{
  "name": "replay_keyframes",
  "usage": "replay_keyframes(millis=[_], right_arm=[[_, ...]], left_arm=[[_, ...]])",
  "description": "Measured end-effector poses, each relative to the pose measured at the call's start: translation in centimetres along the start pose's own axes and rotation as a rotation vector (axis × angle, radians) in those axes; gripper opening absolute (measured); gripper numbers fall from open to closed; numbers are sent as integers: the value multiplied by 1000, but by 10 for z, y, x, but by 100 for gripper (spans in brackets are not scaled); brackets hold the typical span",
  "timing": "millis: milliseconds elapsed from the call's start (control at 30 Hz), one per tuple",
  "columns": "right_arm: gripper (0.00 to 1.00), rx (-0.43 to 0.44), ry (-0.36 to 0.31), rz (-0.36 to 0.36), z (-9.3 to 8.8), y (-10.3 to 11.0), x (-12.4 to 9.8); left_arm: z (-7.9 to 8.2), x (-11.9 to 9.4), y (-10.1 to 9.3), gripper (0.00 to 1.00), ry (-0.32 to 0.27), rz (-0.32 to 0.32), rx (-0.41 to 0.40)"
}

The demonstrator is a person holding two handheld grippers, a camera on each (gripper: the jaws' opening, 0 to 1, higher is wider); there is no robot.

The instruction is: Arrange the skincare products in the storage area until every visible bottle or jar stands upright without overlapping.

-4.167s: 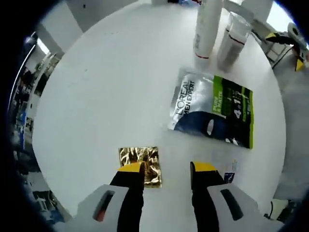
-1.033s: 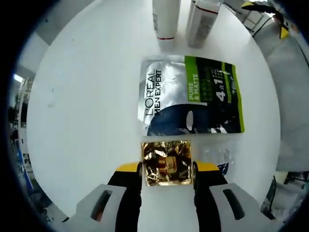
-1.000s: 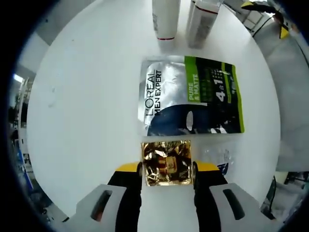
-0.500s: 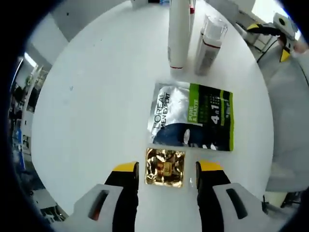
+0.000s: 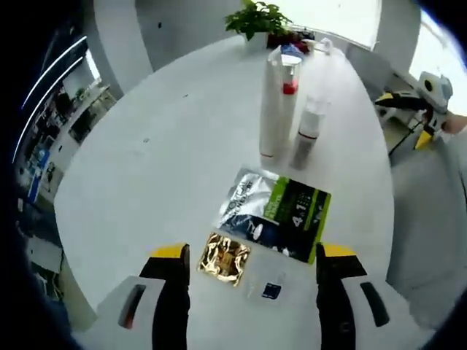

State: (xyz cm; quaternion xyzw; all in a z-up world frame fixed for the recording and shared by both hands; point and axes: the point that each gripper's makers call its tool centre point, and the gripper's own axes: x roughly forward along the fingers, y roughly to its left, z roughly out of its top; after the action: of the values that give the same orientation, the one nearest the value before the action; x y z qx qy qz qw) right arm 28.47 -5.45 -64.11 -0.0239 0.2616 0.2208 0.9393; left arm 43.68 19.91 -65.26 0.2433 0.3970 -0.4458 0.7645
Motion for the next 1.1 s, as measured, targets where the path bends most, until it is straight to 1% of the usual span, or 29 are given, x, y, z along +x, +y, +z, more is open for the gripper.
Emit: replay_keyframes(millis=[33, 133, 167, 200, 267, 300, 333, 367, 500, 533, 600, 700, 800, 833, 900, 933, 1000, 1100], right_arm=[[84, 1, -2, -1, 0, 0, 0], [85, 0, -12, -8, 2, -2, -1], [86, -1, -13, -9, 2, -2, -1], [86, -3, -15, -9, 2, -1, -1], [86, -6, -20, -8, 3, -1, -1], [86, -7, -22, -8, 4, -1, -2], [87, -8, -23, -7, 4, -1, -2], [87, -9, -25, -5, 4, 0, -2], [88, -13, -37, -2, 6, 1, -2], [89, -11, -39, -1, 6, 1, -2], [89, -1, -52, 0, 8, 0, -3], [89, 17, -70, -8, 11, -3, -5], [90, 31, -82, -13, 12, -4, -6], [90, 33, -87, -16, 13, -5, -7], [90, 32, -93, -20, 14, -5, -7], [90, 30, -94, -23, 14, -5, -7], [90, 29, -98, -23, 14, -5, -7], [90, 29, -97, -19, 15, -4, -7]], left_arm=[[-2, -3, -3, 71, -6, 5, -13], [-9, -12, -12, 74, -47, 50, -66], [-11, -14, -14, 75, -57, 60, -87], [-14, -17, -17, 78, -76, 86, -130], [-17, -21, -23, 81, -102, 109, -162], [-21, -23, -29, 82, -115, 119, -170], [-25, -26, -34, 82, -124, 137, -195], [-26, -27, -36, 83, -128, 142, -203], [-37, -35, -50, 86, -182, 189, -292], [-39, -38, -54, 86, -203, 206, -320], [-40, -41, -60, 87, -234, 220, -359], [-40, -47, -67, 87, -295, 268, -420], [-43, -51, -77, 88, -328, 296, -444], [-43, -53, -81, 89, -347, 306, -456], [-45, -56, -86, 91, -377, 339, -448], [-49, -57, -89, 91, -378, 359, -437], [-57, -54, -98, 92, -371, 359, -452], [-65, -53, -106, 93, -393, 369, -481]])
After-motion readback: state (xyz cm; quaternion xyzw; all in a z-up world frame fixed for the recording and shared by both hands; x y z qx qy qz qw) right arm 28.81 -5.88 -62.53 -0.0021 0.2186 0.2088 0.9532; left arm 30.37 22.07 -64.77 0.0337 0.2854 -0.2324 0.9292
